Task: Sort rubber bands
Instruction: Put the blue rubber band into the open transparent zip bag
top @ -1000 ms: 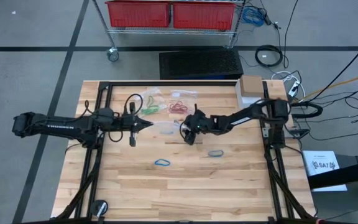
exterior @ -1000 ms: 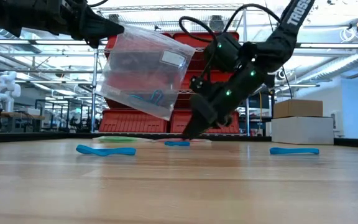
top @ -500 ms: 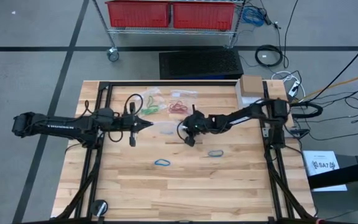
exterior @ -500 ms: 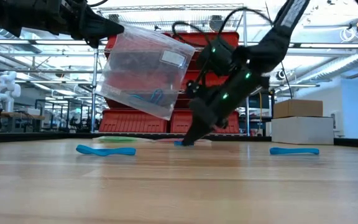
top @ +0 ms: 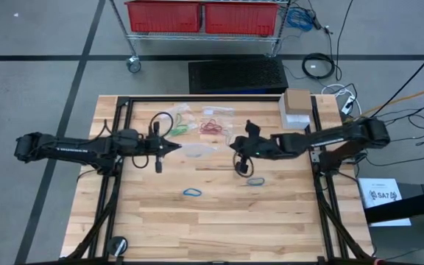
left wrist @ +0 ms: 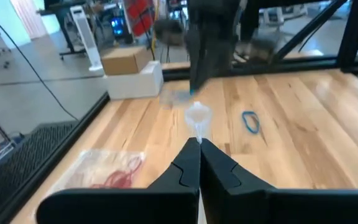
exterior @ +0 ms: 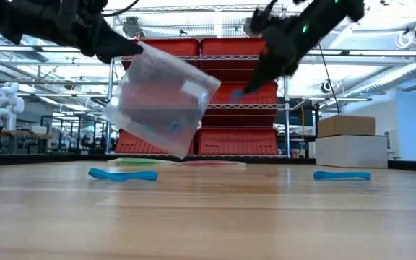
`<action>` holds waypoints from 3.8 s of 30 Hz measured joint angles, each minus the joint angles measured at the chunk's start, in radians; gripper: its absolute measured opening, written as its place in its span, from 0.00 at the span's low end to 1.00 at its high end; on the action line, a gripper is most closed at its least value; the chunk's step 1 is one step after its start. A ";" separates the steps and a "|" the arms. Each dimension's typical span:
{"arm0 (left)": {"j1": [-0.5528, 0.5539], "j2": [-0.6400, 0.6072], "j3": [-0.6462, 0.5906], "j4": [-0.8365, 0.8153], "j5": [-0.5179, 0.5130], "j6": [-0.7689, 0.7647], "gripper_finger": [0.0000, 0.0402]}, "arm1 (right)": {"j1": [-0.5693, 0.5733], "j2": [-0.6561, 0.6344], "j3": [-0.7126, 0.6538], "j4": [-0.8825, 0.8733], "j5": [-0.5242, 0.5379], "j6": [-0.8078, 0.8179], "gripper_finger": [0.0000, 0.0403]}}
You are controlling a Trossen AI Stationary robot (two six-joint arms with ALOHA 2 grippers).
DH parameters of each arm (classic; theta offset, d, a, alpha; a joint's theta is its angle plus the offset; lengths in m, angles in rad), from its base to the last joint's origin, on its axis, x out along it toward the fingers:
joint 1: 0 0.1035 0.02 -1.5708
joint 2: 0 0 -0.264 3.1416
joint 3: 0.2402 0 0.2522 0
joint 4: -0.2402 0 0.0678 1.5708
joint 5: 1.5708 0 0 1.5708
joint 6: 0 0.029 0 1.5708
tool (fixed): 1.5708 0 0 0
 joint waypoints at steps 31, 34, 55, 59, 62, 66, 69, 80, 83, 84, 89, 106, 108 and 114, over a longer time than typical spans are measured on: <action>0.000 0.057 0.000 0.014 0.029 -0.010 0.00 | 0.061 0.467 0.708 -0.373 0.123 -0.564 0.00; 0.000 0.057 0.000 0.021 0.029 -0.010 0.00 | 0.057 0.467 0.708 -0.387 0.112 -0.543 0.03; 0.000 0.057 0.000 0.046 0.000 -0.019 0.00 | 0.067 0.333 0.710 -0.525 -0.056 -0.313 0.42; 0.000 0.057 0.000 0.051 -0.022 -0.019 0.00 | 0.068 0.270 0.710 -0.700 -0.156 -0.175 0.42; 0.000 0.057 0.000 0.052 -0.022 -0.019 0.00 | 0.079 0.259 0.700 -0.845 -0.210 -0.084 0.41; 0.000 0.057 0.000 0.051 -0.022 -0.020 0.00 | 0.095 0.260 0.614 -0.961 -0.289 0.013 0.41; 0.000 0.057 0.000 0.051 -0.022 -0.020 0.00 | 0.097 0.261 0.506 -0.949 -0.374 0.076 0.41; 0.000 0.057 0.000 0.039 -0.022 -0.020 0.00 | 0.176 0.261 0.157 -0.615 -0.375 0.208 0.48; 0.000 0.057 0.000 0.039 -0.022 -0.020 0.00 | 0.185 0.261 0.099 -0.584 -0.344 0.243 0.53; 0.000 0.057 0.000 0.038 -0.022 -0.020 0.00 | 0.187 0.261 0.085 -0.581 -0.343 0.255 0.55; 0.000 0.057 0.000 0.036 -0.022 -0.020 0.00 | 0.186 0.261 0.034 -0.569 -0.340 0.287 0.60; 0.000 0.057 0.000 0.037 -0.022 -0.019 0.00 | 0.213 0.263 0.070 -0.591 -0.285 0.257 0.03; 0.000 0.057 0.000 0.037 -0.022 -0.022 0.00 | 0.213 0.263 0.125 -0.621 -0.264 0.250 0.02; 0.000 0.057 0.000 0.036 -0.017 -0.027 0.00 | 0.206 0.263 0.362 -0.806 -0.110 0.175 0.01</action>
